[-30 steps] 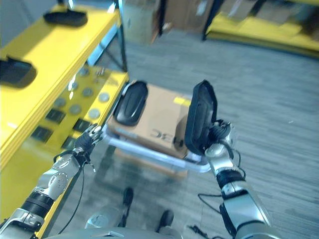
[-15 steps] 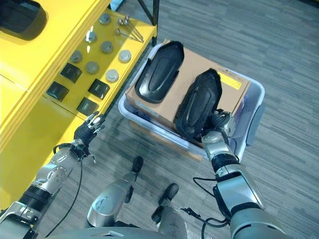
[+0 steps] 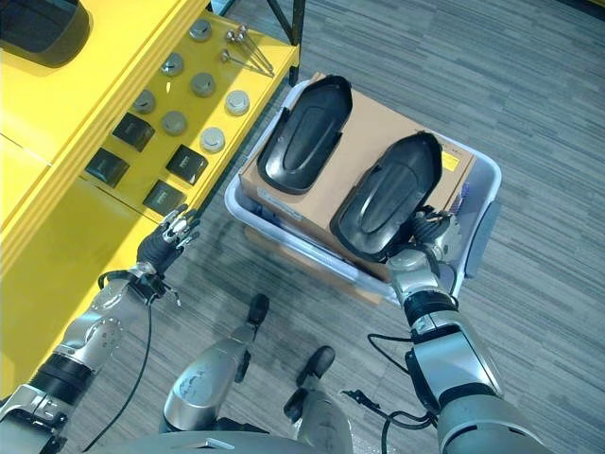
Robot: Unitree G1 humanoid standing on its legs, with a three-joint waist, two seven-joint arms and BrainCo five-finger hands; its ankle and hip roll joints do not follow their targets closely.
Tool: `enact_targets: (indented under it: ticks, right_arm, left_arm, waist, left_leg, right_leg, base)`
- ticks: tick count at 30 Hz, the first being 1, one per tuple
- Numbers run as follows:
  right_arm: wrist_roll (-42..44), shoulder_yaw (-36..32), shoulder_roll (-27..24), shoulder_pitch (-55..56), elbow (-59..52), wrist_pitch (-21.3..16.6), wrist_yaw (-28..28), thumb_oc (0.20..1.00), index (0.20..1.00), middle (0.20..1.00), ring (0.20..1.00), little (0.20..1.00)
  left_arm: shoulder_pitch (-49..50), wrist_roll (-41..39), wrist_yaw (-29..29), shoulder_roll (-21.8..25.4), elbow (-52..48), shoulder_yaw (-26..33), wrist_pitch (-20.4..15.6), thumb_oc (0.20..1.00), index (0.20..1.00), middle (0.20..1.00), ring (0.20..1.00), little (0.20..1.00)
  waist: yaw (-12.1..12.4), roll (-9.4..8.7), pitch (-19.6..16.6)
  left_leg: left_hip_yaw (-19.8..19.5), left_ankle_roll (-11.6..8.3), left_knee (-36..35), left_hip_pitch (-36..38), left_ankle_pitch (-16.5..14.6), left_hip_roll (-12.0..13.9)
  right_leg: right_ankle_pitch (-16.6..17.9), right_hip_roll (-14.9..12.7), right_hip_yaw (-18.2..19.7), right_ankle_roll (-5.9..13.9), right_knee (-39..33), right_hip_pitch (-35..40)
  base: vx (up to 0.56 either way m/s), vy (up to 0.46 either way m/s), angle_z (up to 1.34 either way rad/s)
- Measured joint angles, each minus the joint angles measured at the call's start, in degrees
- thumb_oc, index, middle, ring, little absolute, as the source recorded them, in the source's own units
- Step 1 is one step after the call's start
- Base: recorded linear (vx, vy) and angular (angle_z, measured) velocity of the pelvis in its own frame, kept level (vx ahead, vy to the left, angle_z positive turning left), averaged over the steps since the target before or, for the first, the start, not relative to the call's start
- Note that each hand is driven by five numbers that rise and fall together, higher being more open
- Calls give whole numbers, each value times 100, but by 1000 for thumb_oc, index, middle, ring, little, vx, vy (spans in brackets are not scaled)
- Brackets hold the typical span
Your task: Move parts from the plastic box to the shelf.
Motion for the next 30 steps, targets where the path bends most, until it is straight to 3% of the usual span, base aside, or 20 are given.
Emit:
enact_targets:
  ticks: [8, 23, 30]
  right_arm:
    - [387, -139, -38, 2, -8, 30, -2, 1000, 1000, 1000, 1000, 1000]
    - [678, -139, 470, 16, 112, -4, 9, 1000, 1000, 1000, 1000, 1000]
    - [674, -107, 676, -13, 456, -122, 3, 1000, 1000, 1000, 1000, 1000]
  left_arm:
    - [94, -10, -86, 0, -4, 60, 1, 1000, 1000, 1000, 1000, 1000]
    - [95, -10, -86, -13, 5, 38, -2, 1000, 1000, 1000, 1000, 1000]
    - [21, -107, -71, -30, 63, -37, -182, 1000, 1000, 1000, 1000, 1000]
  waist:
    - [16, -42, -7]
    - [12, -75, -18]
    - [-2, -118, -100]
  left_leg:
    - [-3, 1, 2, 6, 1, -3]
    - [-22, -6, 10, 55, -3, -3]
    - [-23, -6, 101, -193, -4, -25]
  right_leg:
    - [26, 0, -7, -31, 4, 18]
    - [13, 5, -19, -15, -2, 81]
    - [-6, -37, 4, 4, 129, -194]
  base:
    - [4, -1, 0]
    - [-4, 4, 0]
    - [-32, 31, -1]
